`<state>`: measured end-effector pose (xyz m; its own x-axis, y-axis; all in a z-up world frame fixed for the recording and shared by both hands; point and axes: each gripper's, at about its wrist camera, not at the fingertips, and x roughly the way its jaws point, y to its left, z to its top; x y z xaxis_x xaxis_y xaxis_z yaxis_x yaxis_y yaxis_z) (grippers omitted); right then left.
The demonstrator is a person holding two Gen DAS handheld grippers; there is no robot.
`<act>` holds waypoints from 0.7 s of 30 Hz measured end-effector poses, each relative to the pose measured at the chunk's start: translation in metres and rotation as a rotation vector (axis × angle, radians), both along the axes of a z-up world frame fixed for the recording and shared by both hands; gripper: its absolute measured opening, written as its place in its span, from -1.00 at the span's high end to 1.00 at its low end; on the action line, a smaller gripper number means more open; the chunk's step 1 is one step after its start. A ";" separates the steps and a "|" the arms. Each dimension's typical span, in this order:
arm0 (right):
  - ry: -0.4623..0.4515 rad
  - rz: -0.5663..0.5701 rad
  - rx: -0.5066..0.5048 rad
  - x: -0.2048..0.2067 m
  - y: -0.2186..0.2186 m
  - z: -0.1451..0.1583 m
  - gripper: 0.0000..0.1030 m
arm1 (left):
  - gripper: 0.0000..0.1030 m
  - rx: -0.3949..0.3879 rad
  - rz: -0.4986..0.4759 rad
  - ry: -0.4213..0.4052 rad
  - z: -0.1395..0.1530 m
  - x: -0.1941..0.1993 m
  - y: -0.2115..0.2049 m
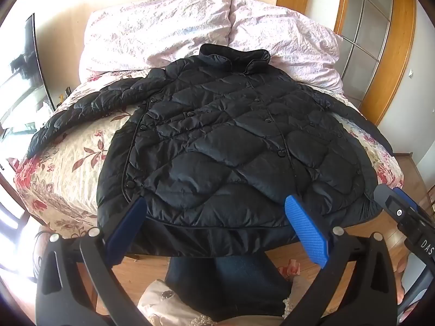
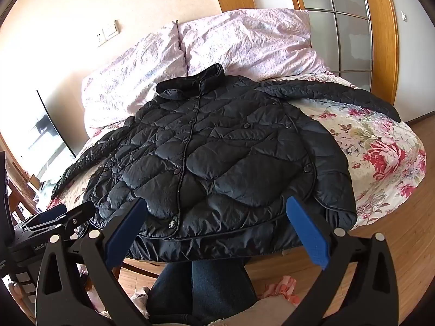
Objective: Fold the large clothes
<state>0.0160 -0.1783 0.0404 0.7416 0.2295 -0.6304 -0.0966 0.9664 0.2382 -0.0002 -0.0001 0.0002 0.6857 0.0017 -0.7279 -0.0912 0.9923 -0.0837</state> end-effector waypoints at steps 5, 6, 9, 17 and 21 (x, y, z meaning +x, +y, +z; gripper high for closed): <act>0.004 0.001 0.002 0.000 0.000 0.000 -0.97 | -0.96 -0.001 0.001 -0.001 0.001 -0.001 0.001; 0.004 0.000 0.003 0.000 -0.001 0.000 -0.97 | -0.96 -0.001 0.001 -0.003 0.001 -0.001 0.002; 0.003 0.000 0.002 0.000 -0.001 0.000 -0.97 | -0.96 0.003 0.000 0.002 0.000 0.000 0.000; 0.002 0.000 0.002 0.000 -0.001 -0.001 -0.97 | -0.96 0.003 0.002 0.000 0.001 0.001 -0.001; 0.002 0.000 0.003 0.000 -0.002 -0.001 -0.97 | -0.96 0.003 0.000 0.000 0.000 0.000 0.000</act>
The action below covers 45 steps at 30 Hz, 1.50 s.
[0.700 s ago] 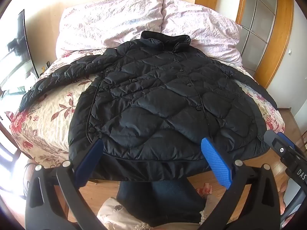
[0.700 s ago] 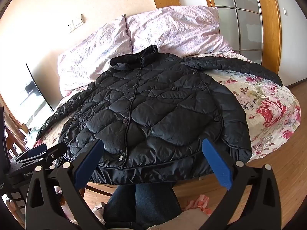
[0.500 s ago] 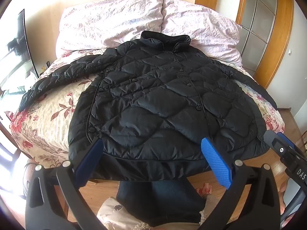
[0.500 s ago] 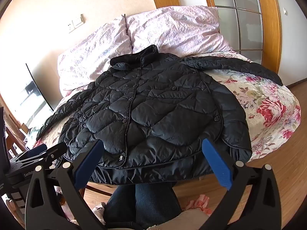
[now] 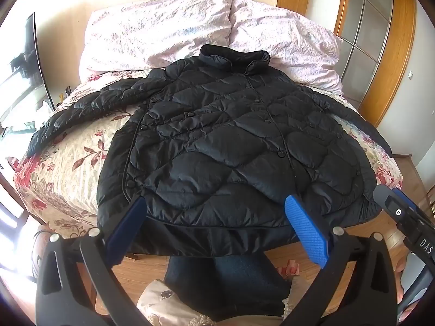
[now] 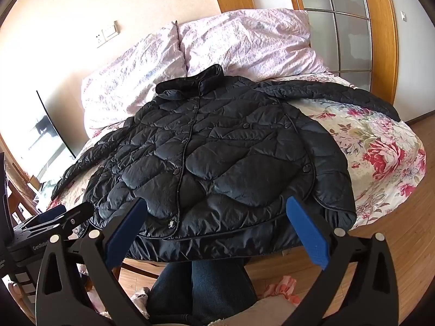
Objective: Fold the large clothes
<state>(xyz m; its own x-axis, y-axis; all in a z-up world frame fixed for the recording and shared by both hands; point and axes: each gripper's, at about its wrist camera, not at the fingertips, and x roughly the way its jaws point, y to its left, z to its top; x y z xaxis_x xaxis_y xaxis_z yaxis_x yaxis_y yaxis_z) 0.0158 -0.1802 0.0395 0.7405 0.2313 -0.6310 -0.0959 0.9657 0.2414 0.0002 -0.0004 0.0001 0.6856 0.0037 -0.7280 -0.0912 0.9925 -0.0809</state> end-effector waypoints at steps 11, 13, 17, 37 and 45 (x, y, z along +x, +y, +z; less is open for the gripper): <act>0.000 -0.001 0.001 0.001 -0.001 0.000 -0.97 | -0.96 -0.001 0.001 -0.001 0.000 0.000 0.000; 0.000 -0.001 0.001 0.001 -0.001 0.000 -0.97 | -0.96 -0.003 0.001 -0.001 0.000 0.000 0.000; -0.001 -0.002 0.001 0.001 -0.001 -0.001 -0.97 | -0.96 -0.002 0.002 -0.001 0.000 -0.001 0.000; -0.003 -0.004 0.002 0.002 -0.003 0.000 -0.97 | -0.96 -0.002 0.000 -0.002 0.000 -0.001 0.000; -0.003 -0.003 0.003 0.002 -0.002 0.001 -0.97 | -0.96 -0.003 0.003 -0.003 0.000 -0.001 0.000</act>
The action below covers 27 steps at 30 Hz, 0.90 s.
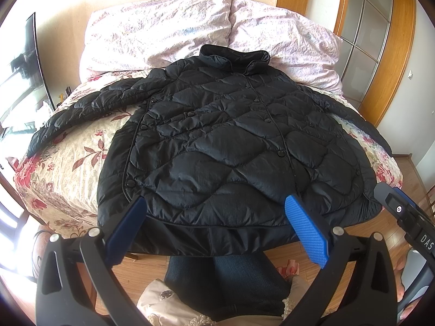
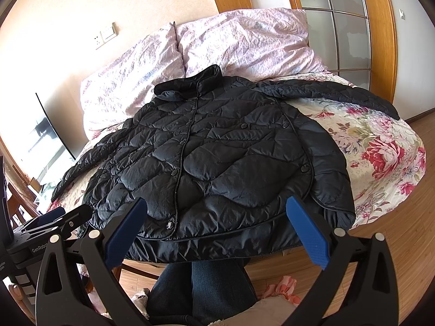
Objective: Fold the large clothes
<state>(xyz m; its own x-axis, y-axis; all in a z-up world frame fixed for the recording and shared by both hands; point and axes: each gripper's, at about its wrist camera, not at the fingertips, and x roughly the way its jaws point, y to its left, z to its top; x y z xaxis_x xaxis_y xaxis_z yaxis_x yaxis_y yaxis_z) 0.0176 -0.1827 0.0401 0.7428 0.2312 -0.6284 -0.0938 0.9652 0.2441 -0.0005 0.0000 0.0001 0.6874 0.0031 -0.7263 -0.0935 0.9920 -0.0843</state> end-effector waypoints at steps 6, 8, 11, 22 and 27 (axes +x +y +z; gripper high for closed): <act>0.000 -0.001 0.001 0.000 0.000 0.000 -0.97 | -0.96 0.002 0.000 0.000 0.000 0.000 0.000; 0.000 -0.002 0.002 0.000 -0.001 0.000 -0.97 | -0.96 0.000 -0.001 0.001 0.000 0.000 0.000; 0.000 -0.001 0.000 0.000 -0.001 0.000 -0.97 | -0.96 0.000 0.000 0.000 0.000 0.000 0.000; 0.000 0.000 0.001 0.001 -0.001 0.000 -0.97 | -0.96 0.000 0.000 0.000 0.000 0.000 0.000; 0.003 0.001 0.001 0.002 -0.002 0.000 -0.97 | -0.96 0.000 0.000 -0.001 0.000 0.000 0.000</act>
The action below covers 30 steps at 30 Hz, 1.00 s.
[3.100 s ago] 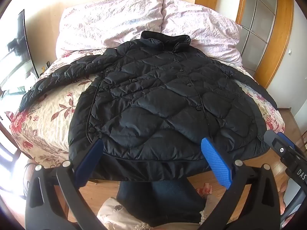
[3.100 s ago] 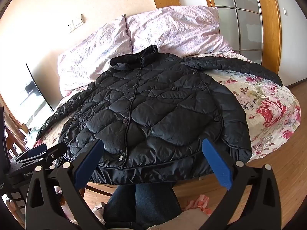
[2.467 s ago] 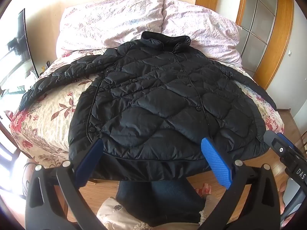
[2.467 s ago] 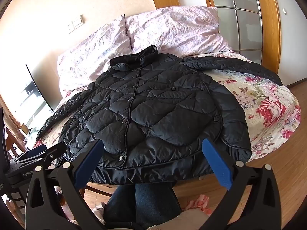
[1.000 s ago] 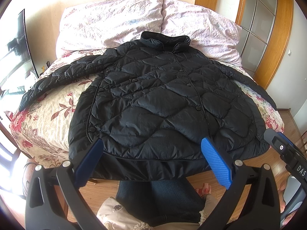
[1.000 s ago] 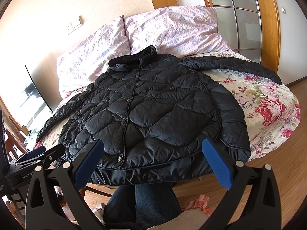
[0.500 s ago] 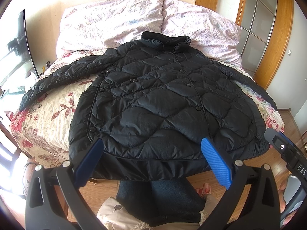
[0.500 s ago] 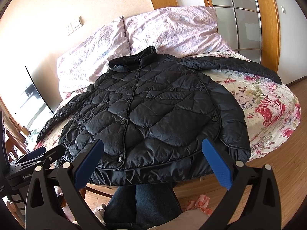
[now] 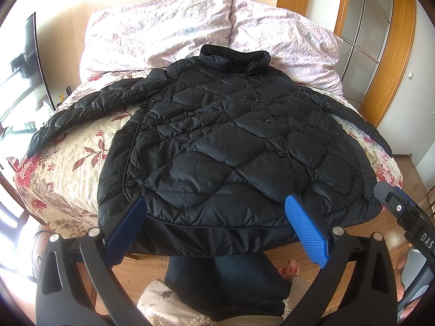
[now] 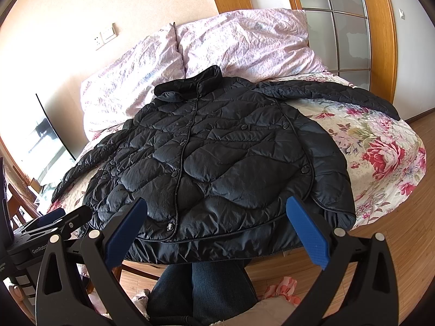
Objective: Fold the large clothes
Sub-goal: 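Grasp a jacket sleeve with the right tool and lift it up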
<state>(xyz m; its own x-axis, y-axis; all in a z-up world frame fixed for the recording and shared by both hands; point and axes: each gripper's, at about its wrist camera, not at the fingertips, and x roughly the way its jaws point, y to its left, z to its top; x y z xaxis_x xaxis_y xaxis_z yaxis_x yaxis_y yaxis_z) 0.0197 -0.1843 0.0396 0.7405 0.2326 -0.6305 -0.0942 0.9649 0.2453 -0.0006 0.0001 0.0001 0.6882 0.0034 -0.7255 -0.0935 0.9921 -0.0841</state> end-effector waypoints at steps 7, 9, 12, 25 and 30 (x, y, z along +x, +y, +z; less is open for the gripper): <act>-0.018 -0.023 -0.003 0.008 -0.001 0.005 -0.97 | -0.96 0.010 0.011 0.005 0.001 0.004 0.000; -0.023 -0.046 0.013 0.018 -0.007 0.007 -0.97 | -0.96 0.021 0.020 0.006 0.000 0.010 0.001; -0.008 -0.067 0.045 0.032 -0.017 0.004 -0.97 | -0.96 0.031 0.023 0.010 0.002 0.019 0.014; 0.085 -0.289 0.332 0.146 -0.125 -0.010 -0.97 | -0.96 -0.001 0.003 0.049 -0.003 0.090 0.039; 0.198 -0.424 0.601 0.196 -0.190 -0.042 -0.97 | -0.96 -0.022 0.002 0.061 -0.008 0.120 0.049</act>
